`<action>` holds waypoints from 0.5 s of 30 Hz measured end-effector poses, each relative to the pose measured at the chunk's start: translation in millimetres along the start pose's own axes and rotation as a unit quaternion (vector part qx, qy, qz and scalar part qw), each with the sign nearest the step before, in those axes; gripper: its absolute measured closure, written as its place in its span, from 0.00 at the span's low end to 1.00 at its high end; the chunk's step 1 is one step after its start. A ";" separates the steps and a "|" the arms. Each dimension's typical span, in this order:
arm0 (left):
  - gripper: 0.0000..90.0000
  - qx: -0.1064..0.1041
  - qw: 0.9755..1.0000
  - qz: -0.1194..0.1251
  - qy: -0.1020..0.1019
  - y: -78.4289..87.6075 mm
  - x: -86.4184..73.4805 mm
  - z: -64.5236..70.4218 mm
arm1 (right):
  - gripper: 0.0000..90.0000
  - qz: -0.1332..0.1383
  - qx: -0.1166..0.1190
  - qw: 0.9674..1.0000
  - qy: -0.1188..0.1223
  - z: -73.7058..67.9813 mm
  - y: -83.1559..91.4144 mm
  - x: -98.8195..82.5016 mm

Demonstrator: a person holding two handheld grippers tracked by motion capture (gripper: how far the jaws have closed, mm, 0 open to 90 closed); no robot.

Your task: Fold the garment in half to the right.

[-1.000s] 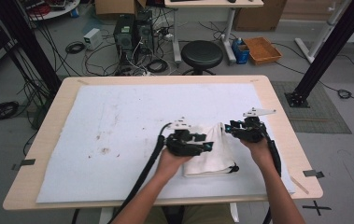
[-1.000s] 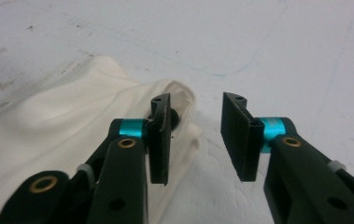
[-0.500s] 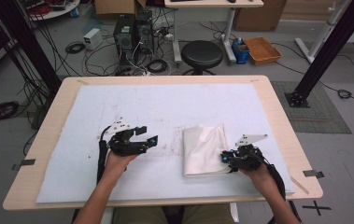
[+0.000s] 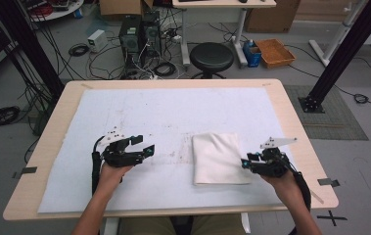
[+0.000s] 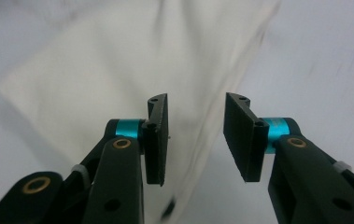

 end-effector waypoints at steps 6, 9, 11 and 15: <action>0.32 -0.002 1.000 0.001 0.003 1.8 -2.2 -0.8 | 0.63 0.064 -0.028 0.997 0.032 20.3 -46.7 48.3; 0.32 -0.003 1.000 0.001 0.004 2.8 -3.1 -1.9 | 0.65 0.027 -0.064 0.998 0.011 35.6 -79.9 50.6; 0.32 -0.005 1.000 0.000 0.006 2.9 -4.0 -2.3 | 0.87 -0.005 -0.057 0.998 0.013 37.4 -94.3 46.1; 0.32 -0.005 1.000 -0.002 0.006 2.5 -5.2 -2.3 | 0.97 -0.006 -0.098 0.994 0.040 42.9 -96.3 49.0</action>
Point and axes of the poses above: each handheld gripper's, and its own axes: y roughly backward along the jaws, x roughly out of its top, z roughly to its right, the point moved 7 cm from there along -y, roughly forward along the jaws, and after that the axes turned 10 degrees about z, right-handed, at the moved point
